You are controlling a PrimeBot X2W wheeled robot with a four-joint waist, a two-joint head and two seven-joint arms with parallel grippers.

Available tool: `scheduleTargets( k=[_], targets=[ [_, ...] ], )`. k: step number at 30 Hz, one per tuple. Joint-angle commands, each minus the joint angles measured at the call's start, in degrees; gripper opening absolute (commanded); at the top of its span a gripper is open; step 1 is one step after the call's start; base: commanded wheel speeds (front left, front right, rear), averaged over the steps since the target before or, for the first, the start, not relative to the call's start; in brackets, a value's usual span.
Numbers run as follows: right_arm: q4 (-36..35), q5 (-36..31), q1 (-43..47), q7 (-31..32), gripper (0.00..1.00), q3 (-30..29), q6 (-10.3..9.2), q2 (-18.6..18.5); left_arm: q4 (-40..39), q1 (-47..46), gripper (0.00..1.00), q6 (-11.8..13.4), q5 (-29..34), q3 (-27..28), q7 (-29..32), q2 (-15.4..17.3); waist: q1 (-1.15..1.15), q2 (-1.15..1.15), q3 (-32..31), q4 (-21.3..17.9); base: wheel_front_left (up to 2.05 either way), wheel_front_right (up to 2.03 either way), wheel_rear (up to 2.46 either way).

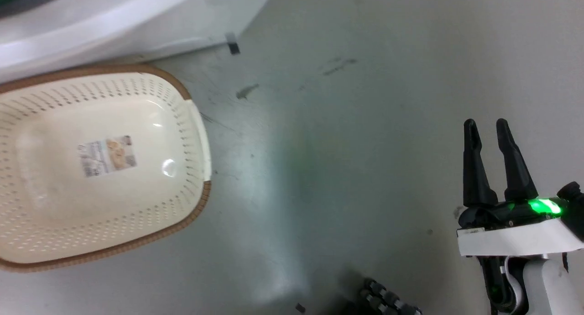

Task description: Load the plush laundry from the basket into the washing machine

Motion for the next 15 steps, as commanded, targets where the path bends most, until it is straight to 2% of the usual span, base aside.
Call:
scheduleTargets(
  k=[1,6,11,12,13,15],
  targets=[
    [0.14,0.34,-0.81,-0.24,1.00,0.24,-0.04,-0.01,1.90,-2.79,0.00,-0.25,0.80,-0.57,0.07,0.27,-0.01,0.00,2.08,-1.57,0.00,0.00,0.00],
    [0.41,0.50,-0.99,-0.24,1.00,0.75,-0.04,-0.01,9.47,-8.72,0.00,-1.24,2.49,-3.38,1.48,0.01,-0.01,0.00,3.19,-1.62,0.00,0.00,0.00],
    [0.62,0.15,-1.62,-0.24,1.00,1.11,-0.04,-0.01,14.62,-11.42,0.00,-1.85,2.96,-5.42,0.14,-0.99,-0.01,0.00,3.23,-0.94,0.00,0.00,0.00],
    [0.60,0.03,-1.81,-0.24,1.00,0.96,-0.04,-0.01,15.39,-11.59,0.48,-1.91,3.03,-5.73,-0.69,-1.23,-0.01,0.00,3.01,-0.74,0.00,0.00,0.00],
    [0.59,-0.10,-1.95,-0.24,1.00,0.69,-0.04,-0.01,16.25,-11.62,1.00,-1.95,3.03,-6.02,-1.34,-1.57,-0.01,0.00,2.70,-0.49,0.00,0.00,0.00],
    [0.62,-0.55,-2.10,-0.24,1.00,0.04,-0.04,-0.01,17.91,-11.43,1.00,-2.03,2.87,-6.47,-2.73,-2.33,-0.01,0.00,1.81,0.09,0.00,0.00,0.00]
  ],
)
